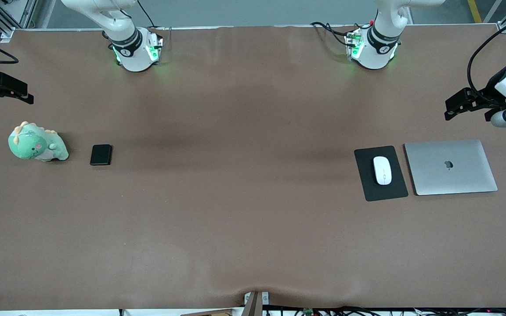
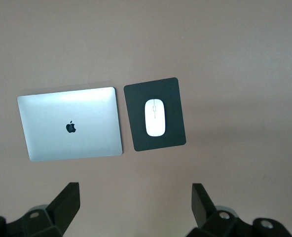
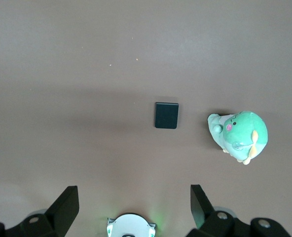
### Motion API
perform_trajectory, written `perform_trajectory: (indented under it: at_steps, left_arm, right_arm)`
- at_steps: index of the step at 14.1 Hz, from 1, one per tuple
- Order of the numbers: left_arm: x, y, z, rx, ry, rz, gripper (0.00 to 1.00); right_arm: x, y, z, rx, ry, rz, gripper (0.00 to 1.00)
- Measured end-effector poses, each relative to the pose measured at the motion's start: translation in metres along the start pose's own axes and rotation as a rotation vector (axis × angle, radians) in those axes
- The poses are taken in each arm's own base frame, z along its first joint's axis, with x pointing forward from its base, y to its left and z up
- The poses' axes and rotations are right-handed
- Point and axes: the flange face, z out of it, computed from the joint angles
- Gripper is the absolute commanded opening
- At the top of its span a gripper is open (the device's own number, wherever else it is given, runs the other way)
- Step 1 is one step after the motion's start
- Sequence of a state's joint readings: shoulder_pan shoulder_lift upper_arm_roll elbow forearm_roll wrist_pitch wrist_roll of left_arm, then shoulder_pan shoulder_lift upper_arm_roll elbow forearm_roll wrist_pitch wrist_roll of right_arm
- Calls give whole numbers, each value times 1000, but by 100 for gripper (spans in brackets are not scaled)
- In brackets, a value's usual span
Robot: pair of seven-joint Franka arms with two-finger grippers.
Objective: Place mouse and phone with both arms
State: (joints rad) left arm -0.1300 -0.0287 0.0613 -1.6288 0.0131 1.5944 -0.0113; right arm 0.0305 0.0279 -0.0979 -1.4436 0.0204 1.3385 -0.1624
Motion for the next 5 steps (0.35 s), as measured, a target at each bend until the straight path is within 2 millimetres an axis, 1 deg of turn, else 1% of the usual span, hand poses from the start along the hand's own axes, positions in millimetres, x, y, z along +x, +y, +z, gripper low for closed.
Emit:
perform_trajectory:
  at_steps: [2,5]
  left_arm:
    - [0,0,-1,0,1,0,100]
    - [0,0,-3,-1,6,0,100]
  right_arm:
    - [-1,1,-5,-3,16,3,100]
    - [-1,3,-7,-3,19,5,100]
